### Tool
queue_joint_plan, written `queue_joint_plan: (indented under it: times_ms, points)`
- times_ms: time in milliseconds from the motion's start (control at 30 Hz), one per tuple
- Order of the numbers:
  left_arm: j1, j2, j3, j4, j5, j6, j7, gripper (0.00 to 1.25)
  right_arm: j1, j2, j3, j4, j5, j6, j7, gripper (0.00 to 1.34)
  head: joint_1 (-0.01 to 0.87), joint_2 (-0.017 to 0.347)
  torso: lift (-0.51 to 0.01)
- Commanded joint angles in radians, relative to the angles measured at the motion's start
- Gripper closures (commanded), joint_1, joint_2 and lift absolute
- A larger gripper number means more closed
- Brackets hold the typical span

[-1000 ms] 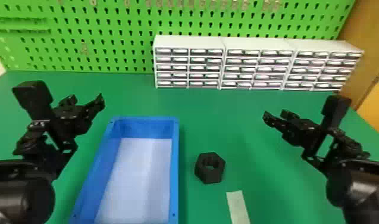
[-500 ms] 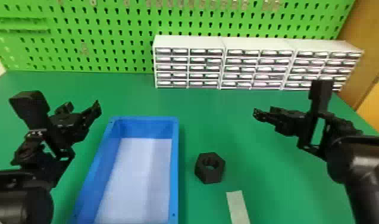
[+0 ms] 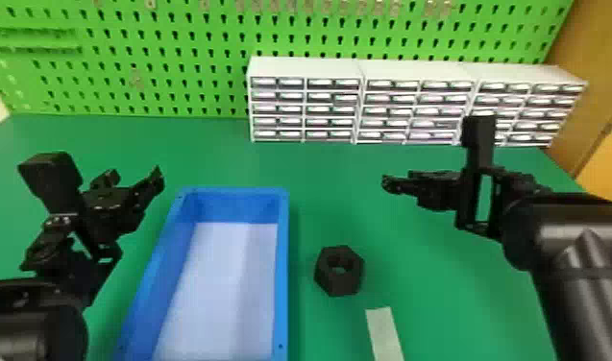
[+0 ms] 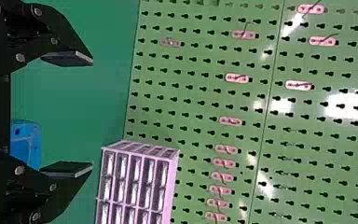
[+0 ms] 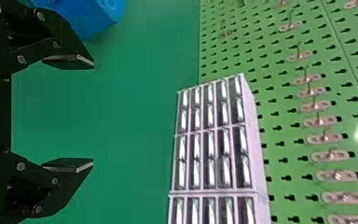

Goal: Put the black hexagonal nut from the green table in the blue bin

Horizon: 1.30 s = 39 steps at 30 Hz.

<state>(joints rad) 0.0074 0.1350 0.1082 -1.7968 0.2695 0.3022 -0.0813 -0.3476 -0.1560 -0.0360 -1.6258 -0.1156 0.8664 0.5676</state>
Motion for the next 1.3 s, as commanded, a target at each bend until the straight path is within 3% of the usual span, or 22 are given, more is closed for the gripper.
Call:
queue_joint_plan:
  times_ms: [0,233,867,1267]
  points:
    - [-0.003,0.0,-0.01,0.001,0.001,0.0,-0.002,0.45,-0.013,0.007,0.056,0.014,-0.006,0.039,0.0,0.51,0.691,0.009,-0.097]
    - [-0.012,0.0,-0.019,0.001,-0.003,0.0,-0.002,0.45,-0.027,0.026,0.097,0.034,-0.004,0.1,0.0,0.51,0.691,0.009,-0.097]
    - [-0.009,0.002,-0.033,0.001,-0.019,0.0,-0.011,0.45,-0.045,0.033,0.208,0.093,-0.016,0.143,0.0,0.51,0.691,0.009,-0.097]
    - [-0.013,0.002,-0.033,0.001,-0.021,0.0,-0.017,0.45,-0.063,0.035,0.243,0.098,0.045,0.252,0.0,0.51,0.691,0.009,-0.097]
